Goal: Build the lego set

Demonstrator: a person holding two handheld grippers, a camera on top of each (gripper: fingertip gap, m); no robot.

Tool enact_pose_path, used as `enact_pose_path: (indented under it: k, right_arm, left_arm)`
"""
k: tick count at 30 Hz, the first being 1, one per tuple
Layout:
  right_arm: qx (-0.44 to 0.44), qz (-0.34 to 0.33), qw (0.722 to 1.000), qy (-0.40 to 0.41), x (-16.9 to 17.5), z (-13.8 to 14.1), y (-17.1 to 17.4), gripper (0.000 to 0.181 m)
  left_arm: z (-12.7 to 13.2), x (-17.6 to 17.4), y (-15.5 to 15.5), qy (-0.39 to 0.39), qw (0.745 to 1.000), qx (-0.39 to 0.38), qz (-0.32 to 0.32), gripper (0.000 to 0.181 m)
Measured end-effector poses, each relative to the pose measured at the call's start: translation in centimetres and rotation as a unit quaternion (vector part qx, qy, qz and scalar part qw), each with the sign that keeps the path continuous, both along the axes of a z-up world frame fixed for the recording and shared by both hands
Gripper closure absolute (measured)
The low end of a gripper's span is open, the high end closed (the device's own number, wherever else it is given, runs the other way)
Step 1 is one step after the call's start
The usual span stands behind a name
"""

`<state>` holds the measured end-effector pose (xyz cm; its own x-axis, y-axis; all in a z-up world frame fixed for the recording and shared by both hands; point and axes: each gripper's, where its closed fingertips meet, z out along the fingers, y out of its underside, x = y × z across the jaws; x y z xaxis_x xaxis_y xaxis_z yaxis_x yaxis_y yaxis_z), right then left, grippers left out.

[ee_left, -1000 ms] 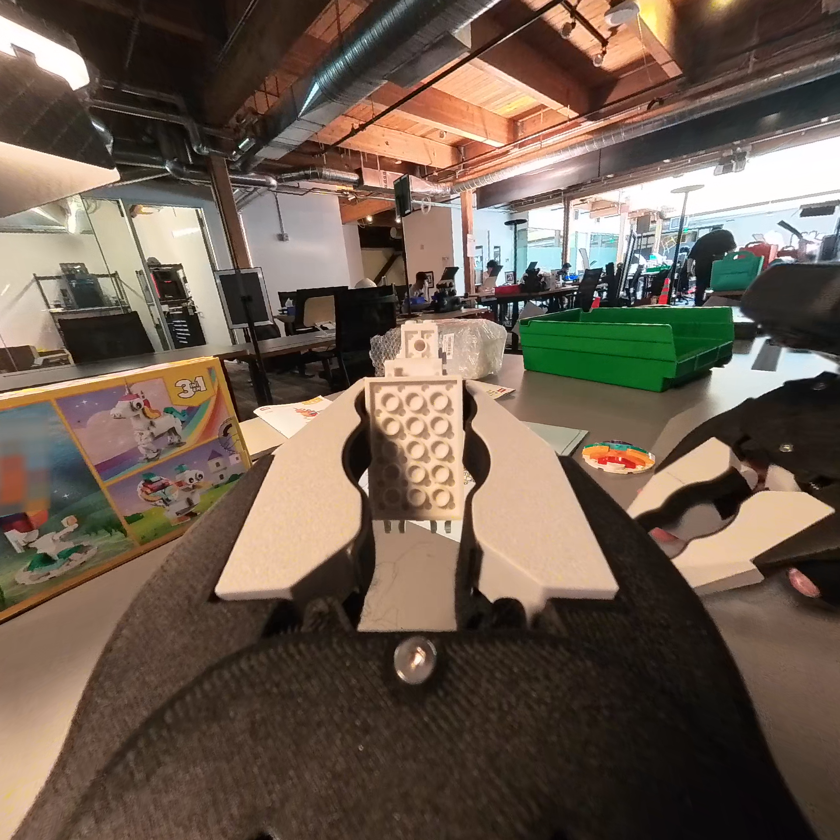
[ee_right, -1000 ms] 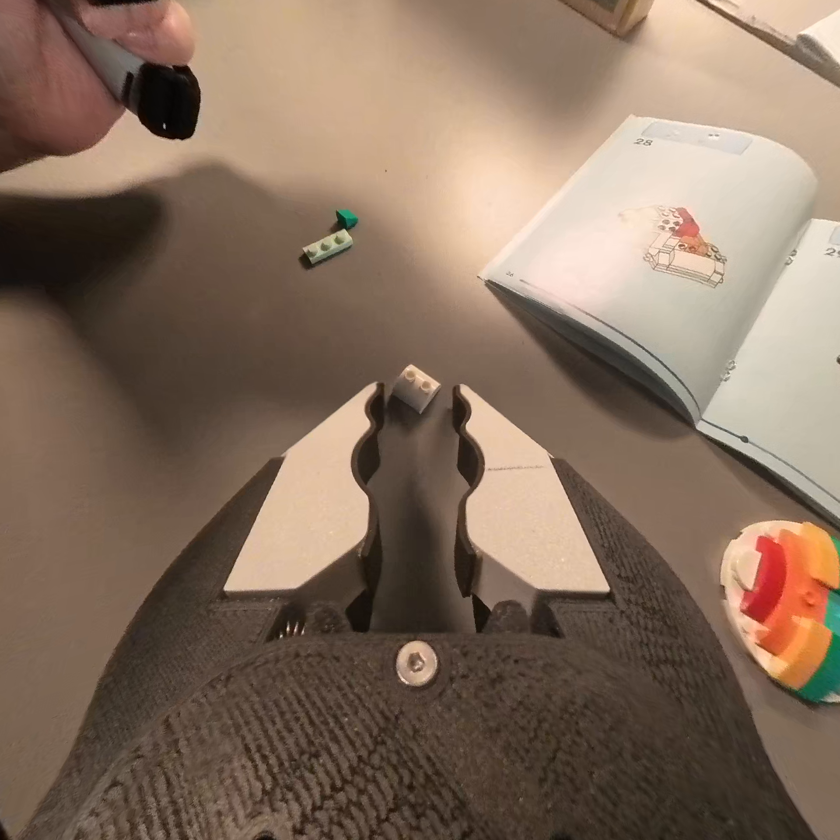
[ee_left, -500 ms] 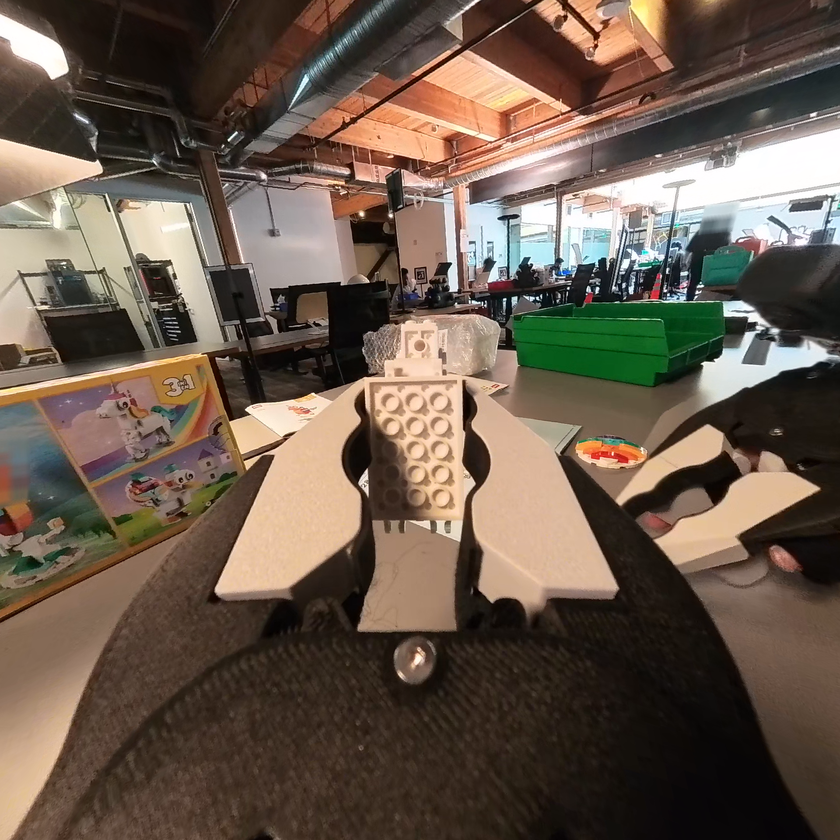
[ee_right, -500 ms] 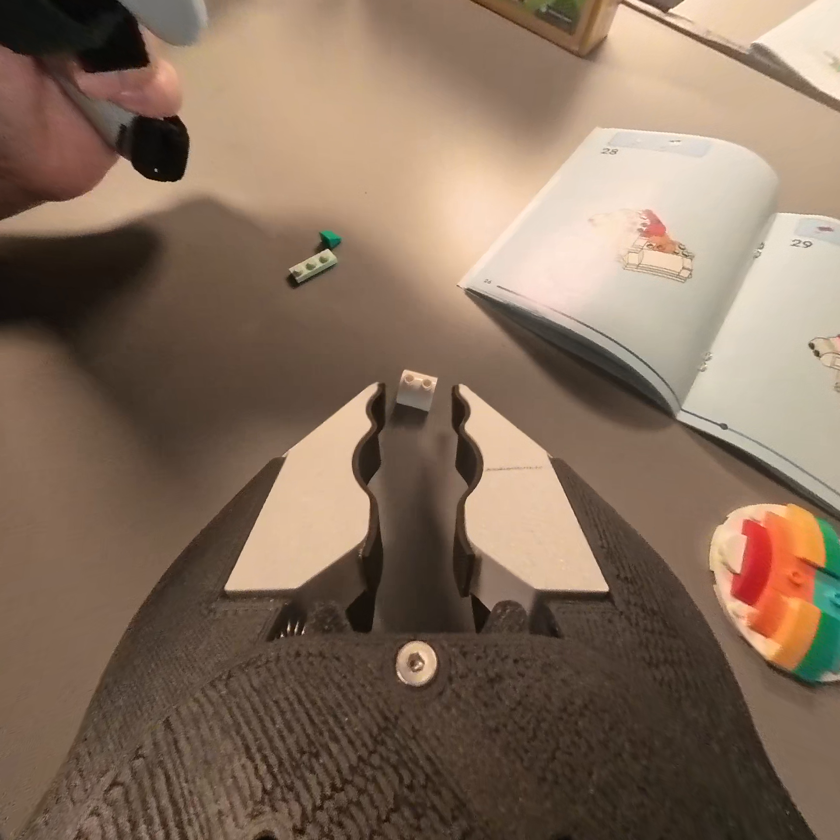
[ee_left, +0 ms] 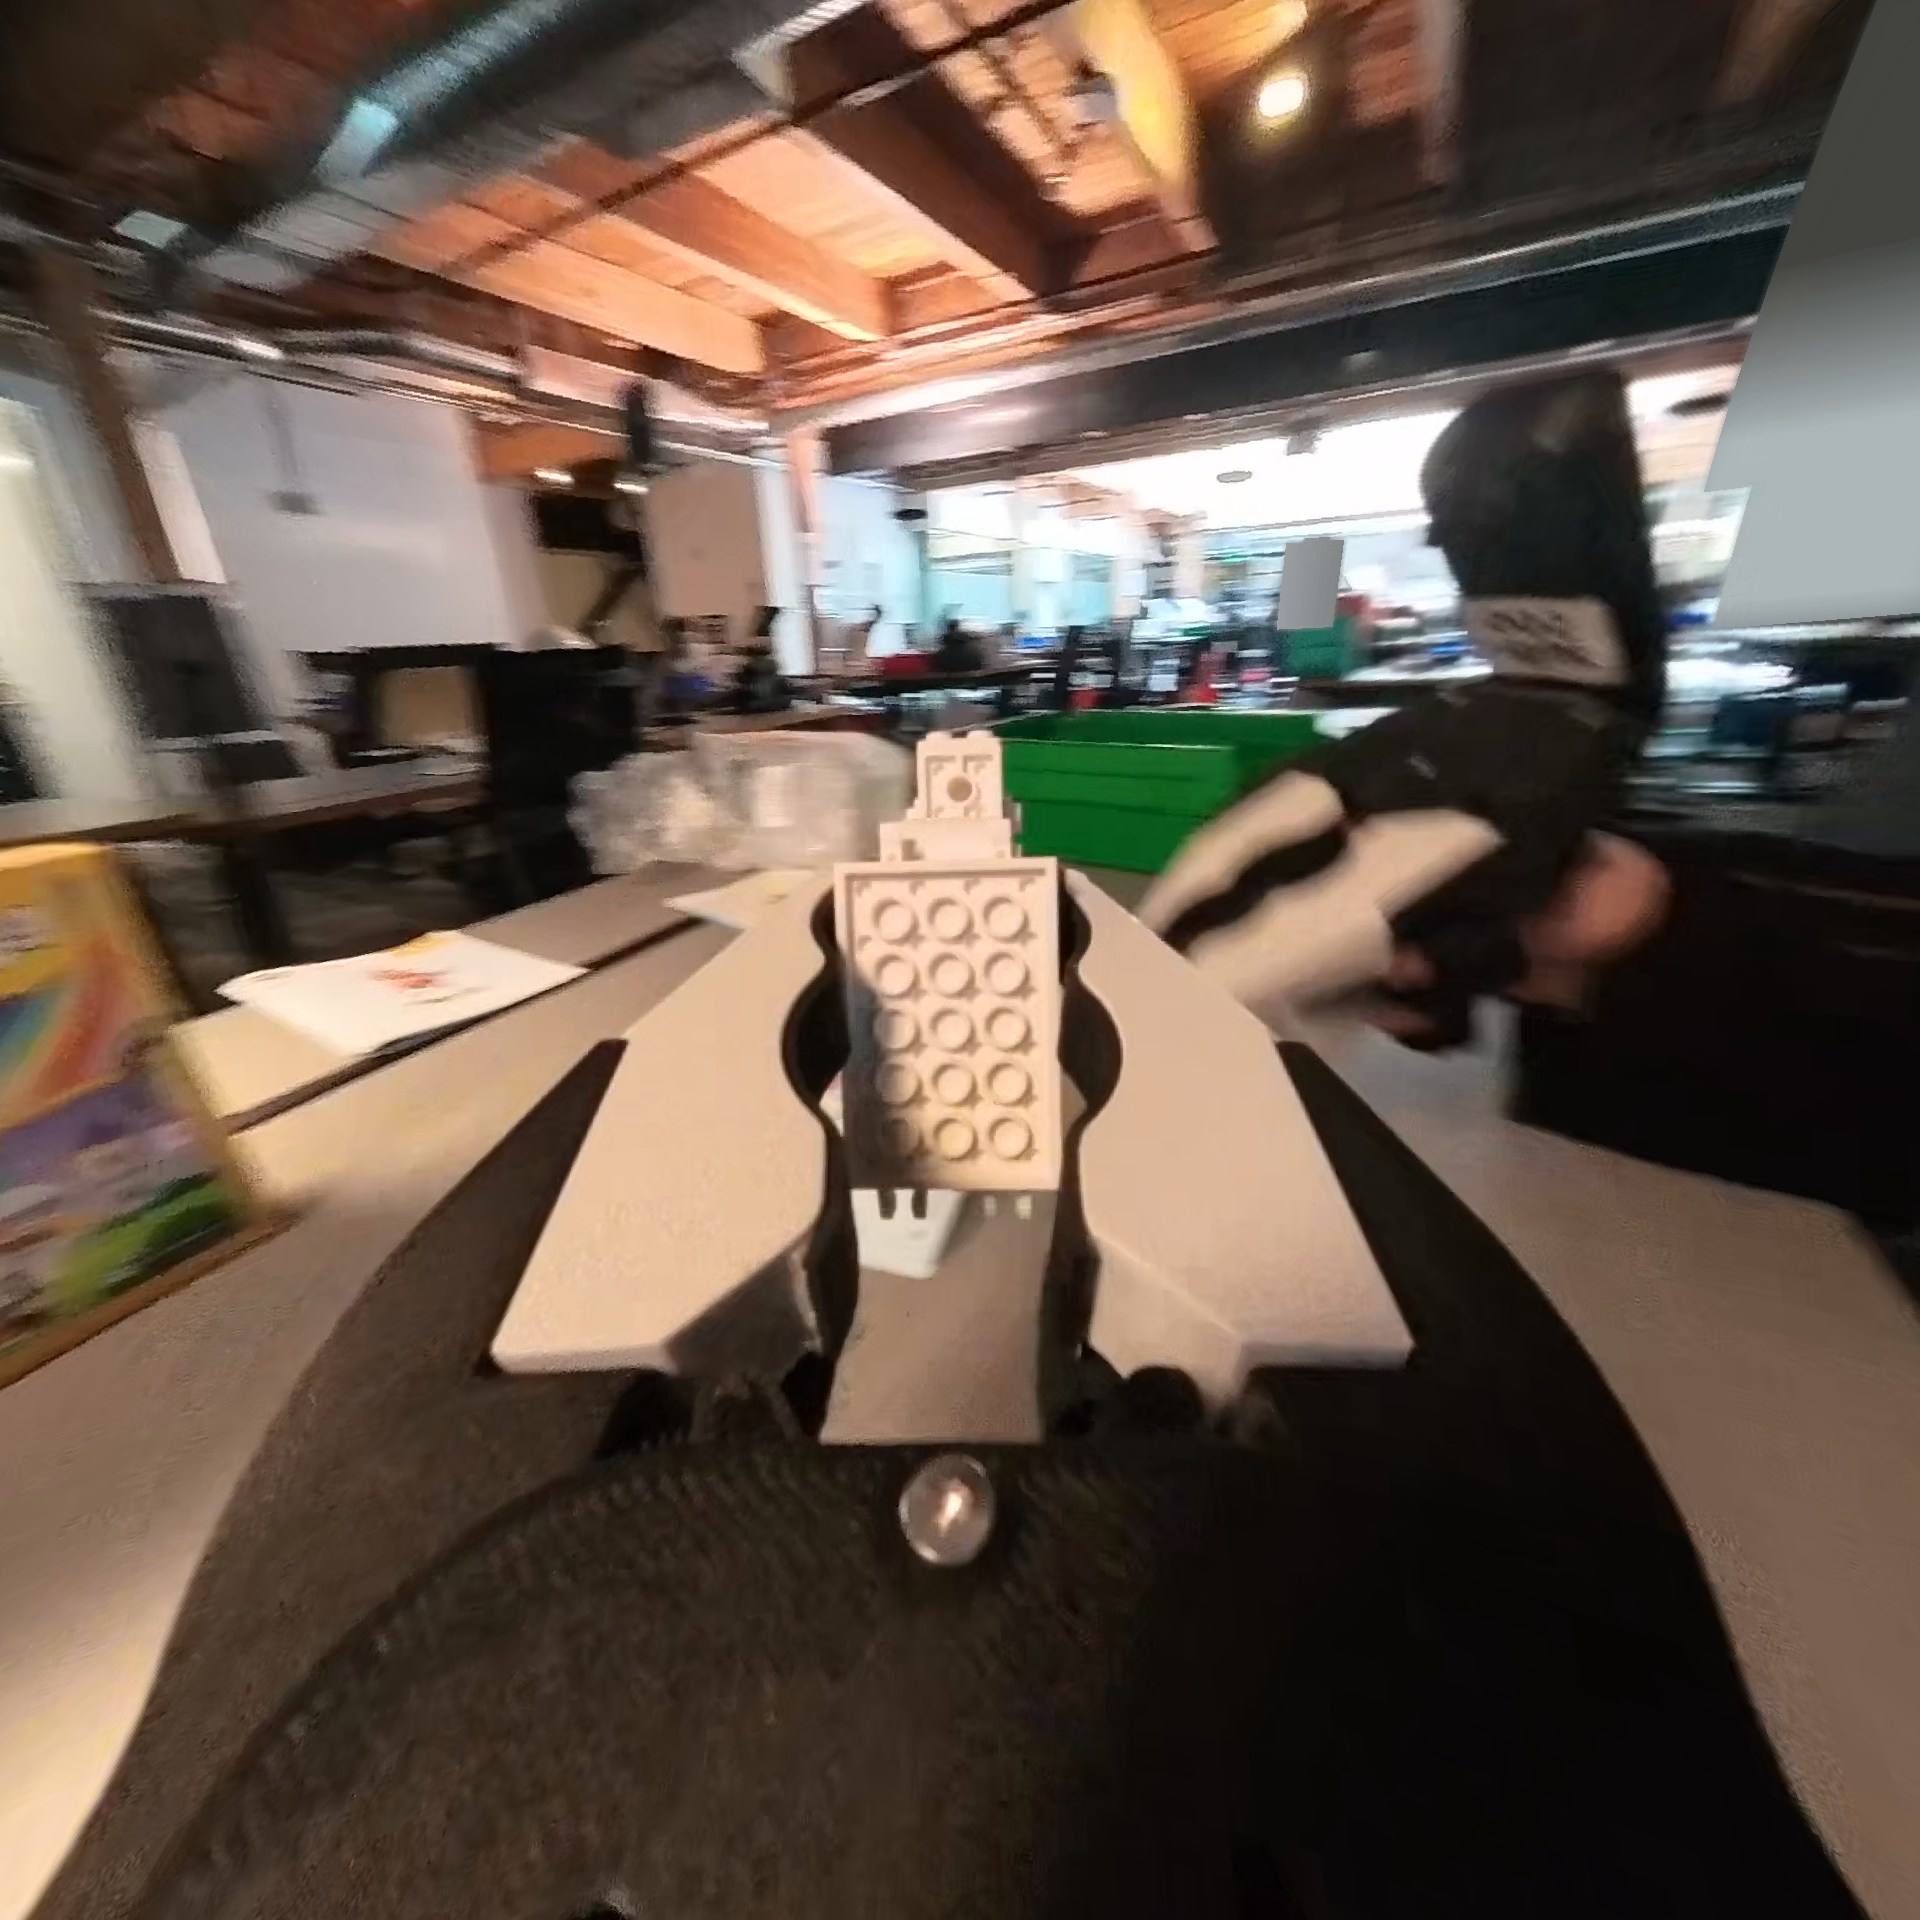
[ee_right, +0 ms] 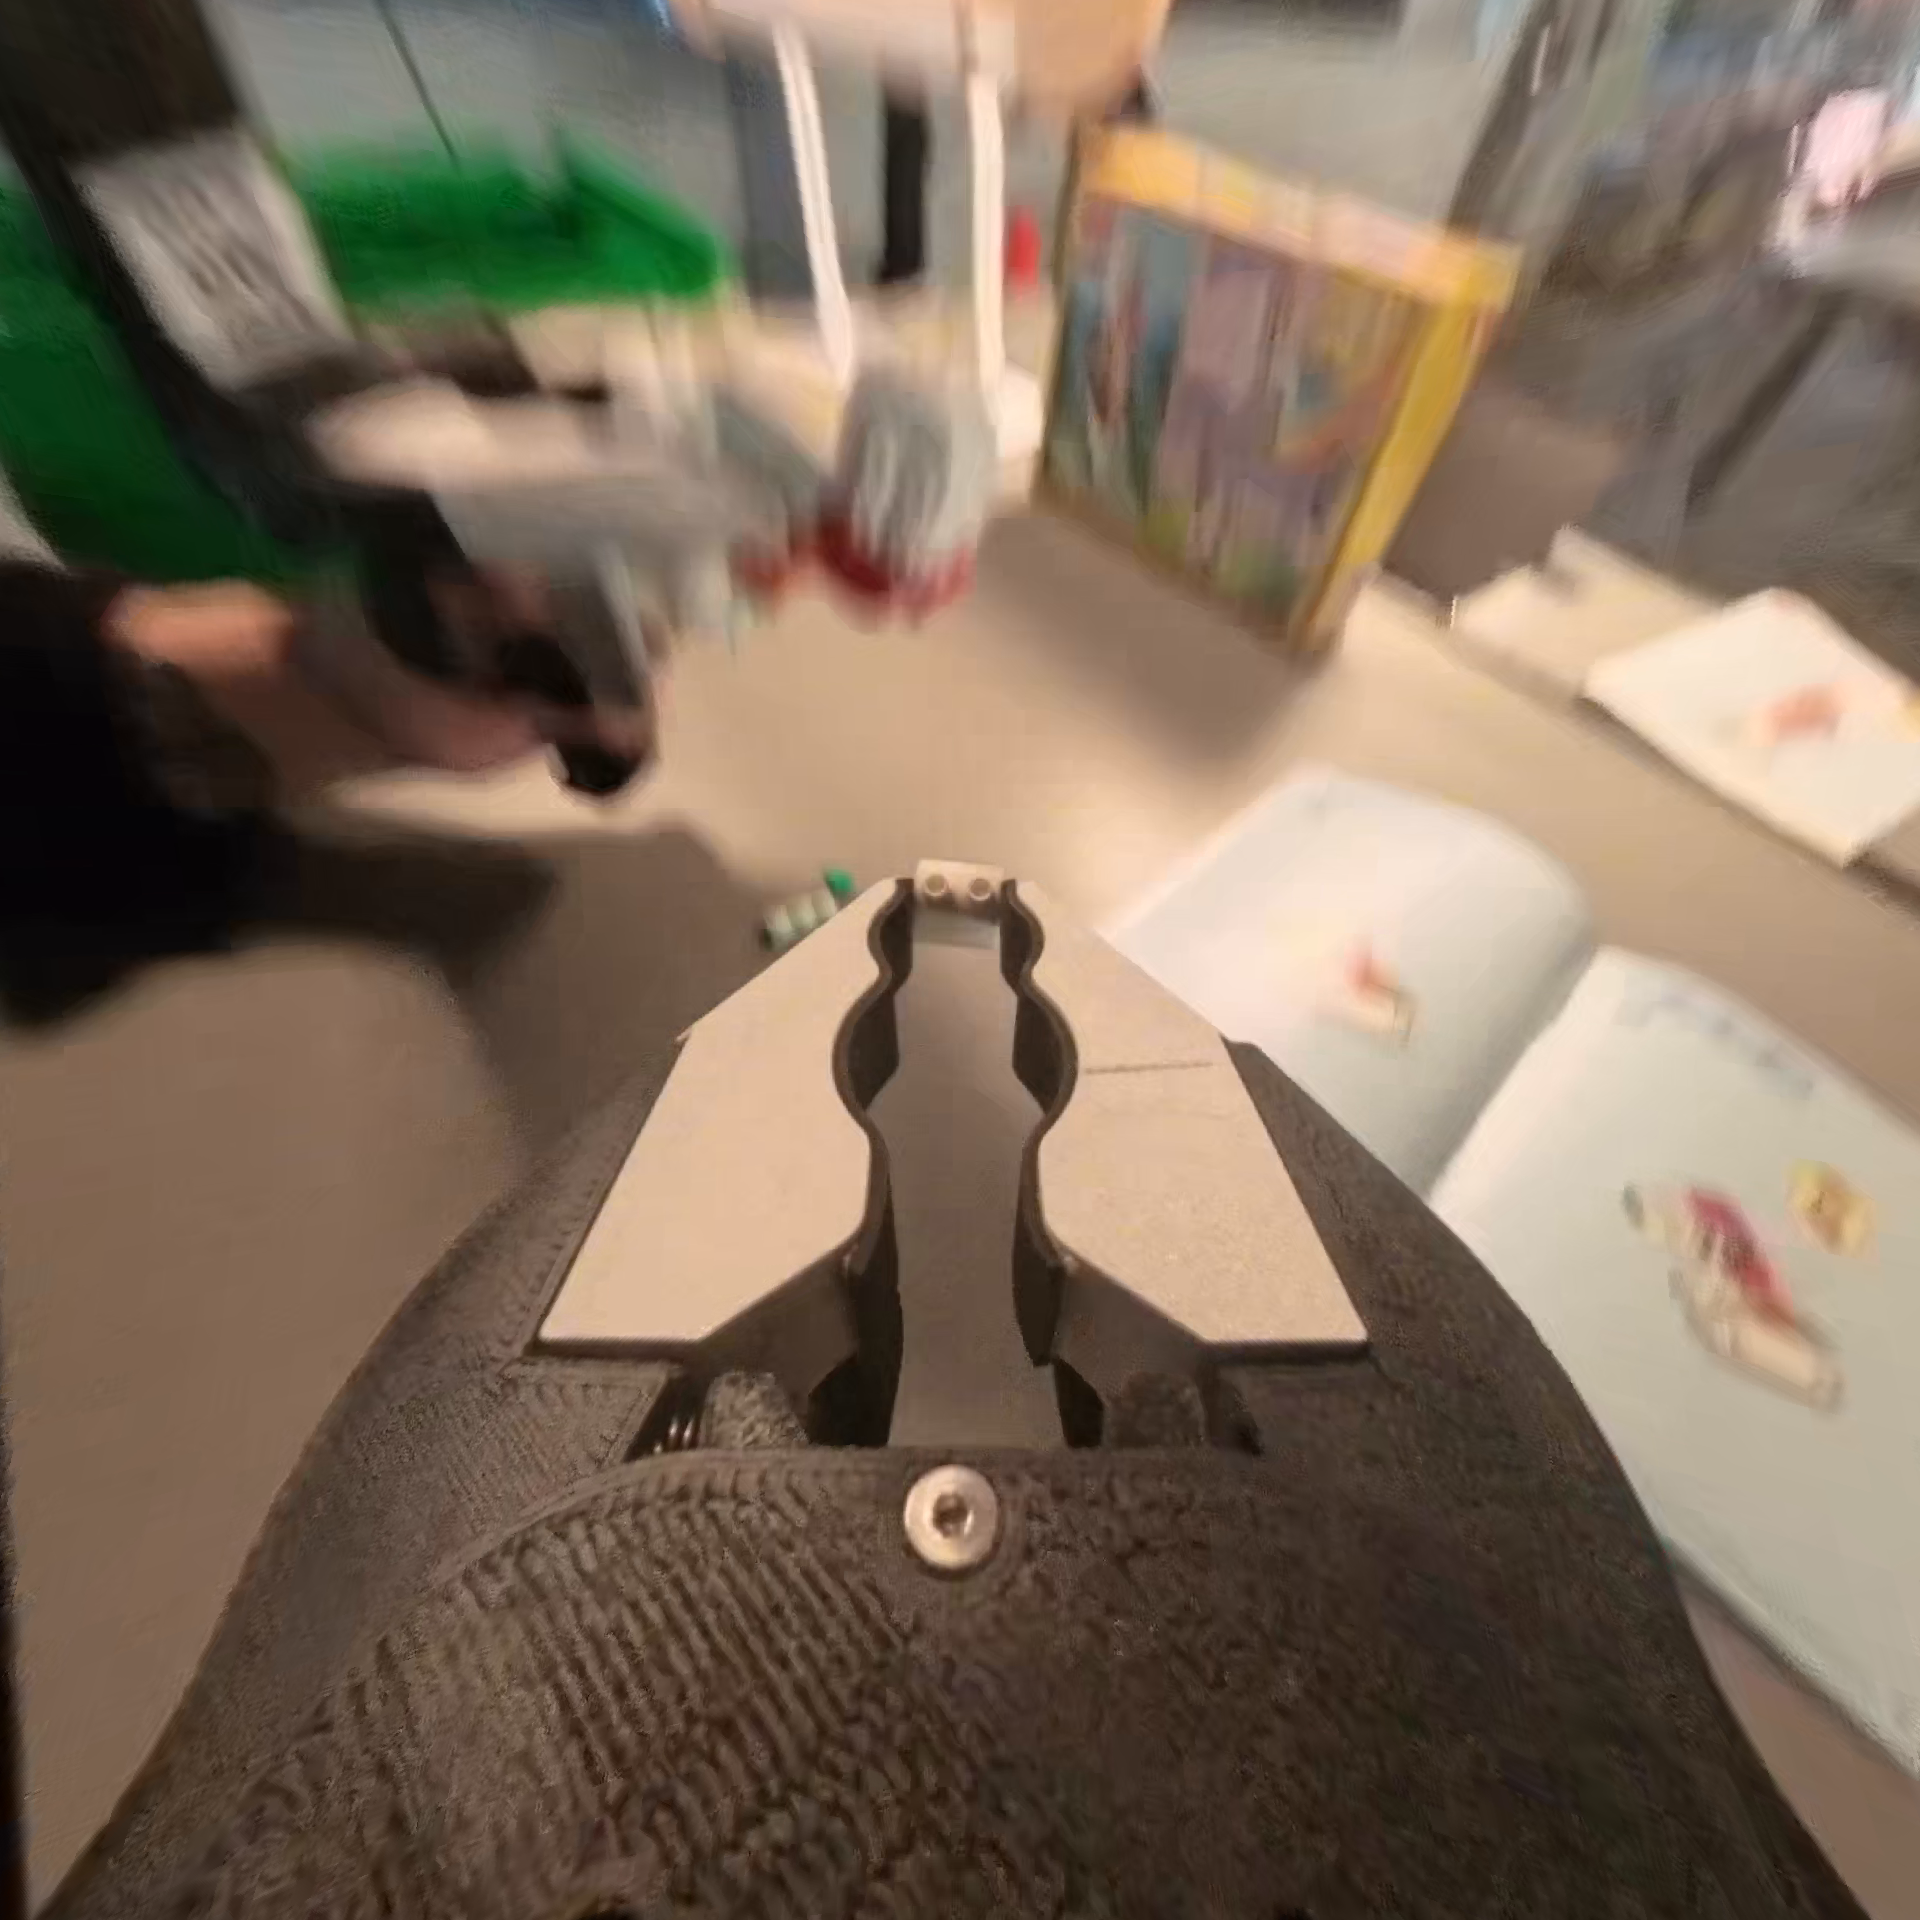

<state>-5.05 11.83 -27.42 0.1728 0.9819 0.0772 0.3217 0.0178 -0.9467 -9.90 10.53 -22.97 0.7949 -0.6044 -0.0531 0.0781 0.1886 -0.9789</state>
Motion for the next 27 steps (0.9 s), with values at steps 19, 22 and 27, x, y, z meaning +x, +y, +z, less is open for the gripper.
enact_pose_path:
  k: [19, 22, 27]
  right_arm:
    - [-0.119, 0.218, 0.969, -0.015, 1.3, 6.3, -5.9, 0.167]
    - [-0.124, 0.215, 0.969, -0.016, 1.0, 6.5, -5.9, 0.167]
    - [-0.11, 0.21, 0.971, -0.01, 0.8, 6.5, -5.9, 0.167]
  left_arm:
    - [-0.7, 5.7, -5.2, -0.045, 0.953, -0.075, -0.291, 0.145]
    - [-0.4, 5.6, -5.3, -0.057, 0.949, -0.076, -0.302, 0.145]
    - [-0.3, 5.2, -5.3, -0.06, 0.949, -0.071, -0.301, 0.145]
